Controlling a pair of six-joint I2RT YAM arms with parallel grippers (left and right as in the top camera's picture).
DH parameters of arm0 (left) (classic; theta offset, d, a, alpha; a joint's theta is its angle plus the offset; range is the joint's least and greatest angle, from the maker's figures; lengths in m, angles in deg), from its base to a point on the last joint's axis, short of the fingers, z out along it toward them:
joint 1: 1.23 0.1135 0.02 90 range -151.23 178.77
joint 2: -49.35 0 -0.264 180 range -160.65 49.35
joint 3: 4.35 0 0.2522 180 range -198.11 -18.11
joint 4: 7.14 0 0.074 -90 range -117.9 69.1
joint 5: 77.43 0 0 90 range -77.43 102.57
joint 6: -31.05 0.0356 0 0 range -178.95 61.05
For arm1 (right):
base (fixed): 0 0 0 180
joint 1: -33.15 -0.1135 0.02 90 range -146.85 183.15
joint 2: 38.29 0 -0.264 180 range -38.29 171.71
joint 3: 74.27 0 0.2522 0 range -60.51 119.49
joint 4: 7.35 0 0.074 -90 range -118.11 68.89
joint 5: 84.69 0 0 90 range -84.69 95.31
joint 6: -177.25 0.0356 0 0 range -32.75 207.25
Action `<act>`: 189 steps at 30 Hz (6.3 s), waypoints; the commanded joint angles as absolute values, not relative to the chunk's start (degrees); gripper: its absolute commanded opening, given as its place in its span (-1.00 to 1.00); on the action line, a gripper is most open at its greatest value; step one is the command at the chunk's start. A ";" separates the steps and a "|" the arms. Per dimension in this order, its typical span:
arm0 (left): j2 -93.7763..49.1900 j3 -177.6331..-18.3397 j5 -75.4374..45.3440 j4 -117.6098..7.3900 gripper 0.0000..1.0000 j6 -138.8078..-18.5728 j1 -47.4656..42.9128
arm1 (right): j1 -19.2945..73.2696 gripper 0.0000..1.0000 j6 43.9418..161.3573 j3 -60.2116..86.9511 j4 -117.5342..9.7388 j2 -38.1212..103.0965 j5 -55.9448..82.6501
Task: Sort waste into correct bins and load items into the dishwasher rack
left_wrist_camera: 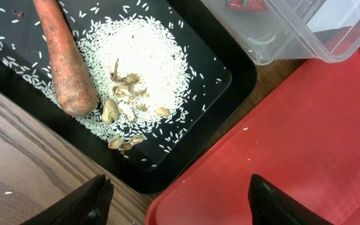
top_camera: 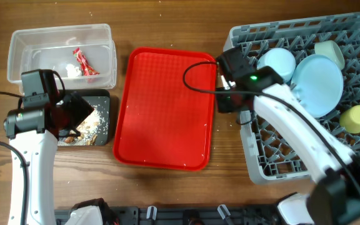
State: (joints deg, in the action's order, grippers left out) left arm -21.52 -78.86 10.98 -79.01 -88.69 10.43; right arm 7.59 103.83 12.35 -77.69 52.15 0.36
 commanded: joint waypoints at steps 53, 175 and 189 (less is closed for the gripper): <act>-21.58 -79.04 11.14 -79.08 0.42 -87.64 10.13 | 21.53 -0.38 88.90 11.04 -84.36 59.75 22.65; 21.10 -61.07 11.09 -74.97 1.00 -74.79 -2.33 | 23.63 0.99 84.64 -60.23 -20.99 -38.12 8.23; 21.10 -61.07 11.09 -75.16 1.00 -74.79 -2.33 | 23.63 0.99 84.62 -60.23 -21.01 -38.08 8.23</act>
